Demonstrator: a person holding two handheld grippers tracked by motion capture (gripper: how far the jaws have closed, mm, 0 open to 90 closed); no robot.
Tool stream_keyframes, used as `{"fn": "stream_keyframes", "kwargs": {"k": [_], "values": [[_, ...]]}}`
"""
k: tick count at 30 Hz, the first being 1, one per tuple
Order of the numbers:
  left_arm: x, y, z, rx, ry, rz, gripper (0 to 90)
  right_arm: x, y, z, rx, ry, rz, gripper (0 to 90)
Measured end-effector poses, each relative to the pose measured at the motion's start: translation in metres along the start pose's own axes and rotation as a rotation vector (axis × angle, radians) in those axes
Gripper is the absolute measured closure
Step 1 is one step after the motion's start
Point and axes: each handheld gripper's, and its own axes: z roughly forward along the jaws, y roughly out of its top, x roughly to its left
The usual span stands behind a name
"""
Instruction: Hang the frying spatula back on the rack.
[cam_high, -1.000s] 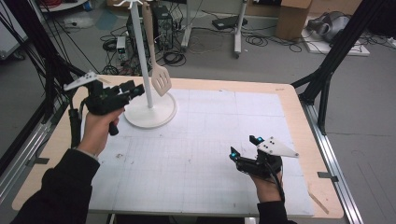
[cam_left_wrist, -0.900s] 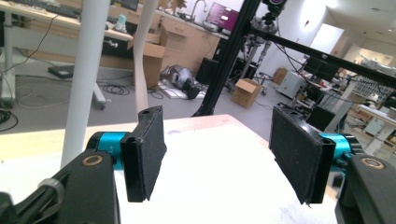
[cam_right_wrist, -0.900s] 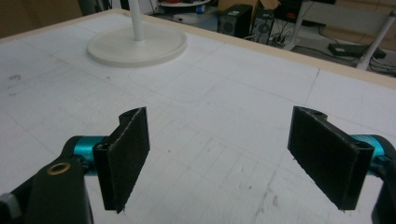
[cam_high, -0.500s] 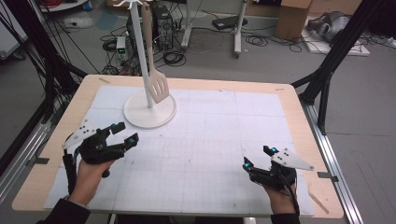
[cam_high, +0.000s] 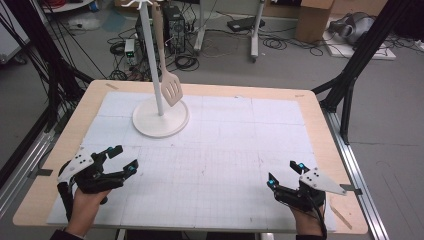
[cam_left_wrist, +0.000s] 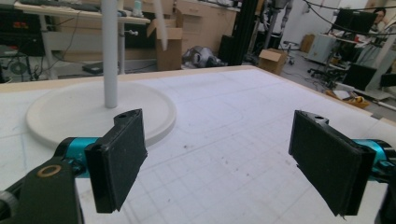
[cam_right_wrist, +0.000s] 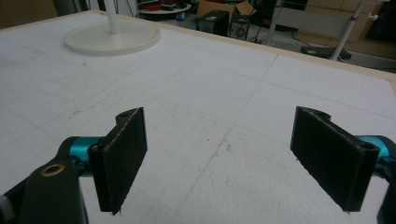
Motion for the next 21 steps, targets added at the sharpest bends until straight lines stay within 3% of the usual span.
{"fn": "stream_keyframes", "kwargs": {"k": [3,9,21], "values": [[0.005,-0.004,-0.004,0.013,0.003,-0.014,20.3,-0.001,0.000,-0.002,-0.001,-0.008,0.017,17.9],[0.006,-0.003,-0.014,-0.011,0.014,-0.016,20.4,0.001,0.000,-0.001,0.011,-0.010,0.048,17.9],[0.007,-0.005,-0.018,0.004,0.015,-0.016,20.7,0.007,0.002,0.003,0.021,-0.015,0.041,17.9]]}}
